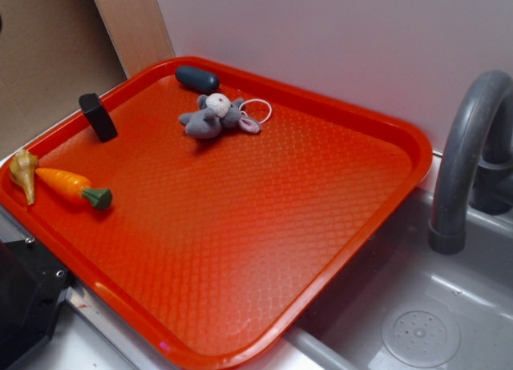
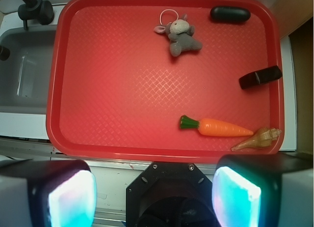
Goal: Grab the black box.
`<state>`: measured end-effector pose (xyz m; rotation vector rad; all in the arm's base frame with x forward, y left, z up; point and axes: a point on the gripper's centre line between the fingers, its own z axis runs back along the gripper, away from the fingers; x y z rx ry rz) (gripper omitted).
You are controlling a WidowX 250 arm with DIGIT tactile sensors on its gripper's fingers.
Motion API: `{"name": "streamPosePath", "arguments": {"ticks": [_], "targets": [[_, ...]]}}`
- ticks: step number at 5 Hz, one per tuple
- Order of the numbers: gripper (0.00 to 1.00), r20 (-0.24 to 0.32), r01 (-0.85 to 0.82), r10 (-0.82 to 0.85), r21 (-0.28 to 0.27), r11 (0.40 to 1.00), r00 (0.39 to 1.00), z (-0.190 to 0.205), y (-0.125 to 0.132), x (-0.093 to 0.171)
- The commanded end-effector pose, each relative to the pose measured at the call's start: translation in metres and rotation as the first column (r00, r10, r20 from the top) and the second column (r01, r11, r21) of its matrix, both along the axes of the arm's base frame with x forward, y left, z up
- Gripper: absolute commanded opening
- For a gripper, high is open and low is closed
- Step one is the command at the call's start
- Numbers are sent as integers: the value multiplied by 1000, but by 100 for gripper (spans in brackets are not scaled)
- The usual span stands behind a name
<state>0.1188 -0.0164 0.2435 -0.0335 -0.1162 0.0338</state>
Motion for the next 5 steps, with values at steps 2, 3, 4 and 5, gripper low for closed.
{"name": "streamPosePath", "arguments": {"ticks": [2, 3, 4, 5], "targets": [[100, 4, -73, 72, 28, 997, 997, -33, 23, 23], [100, 55, -224, 221, 59, 973, 974, -58, 74, 30], [100, 73, -457, 458, -22, 889, 886, -80, 124, 19], [100, 47, -657, 668, -137, 741, 743, -101, 155, 27]]}}
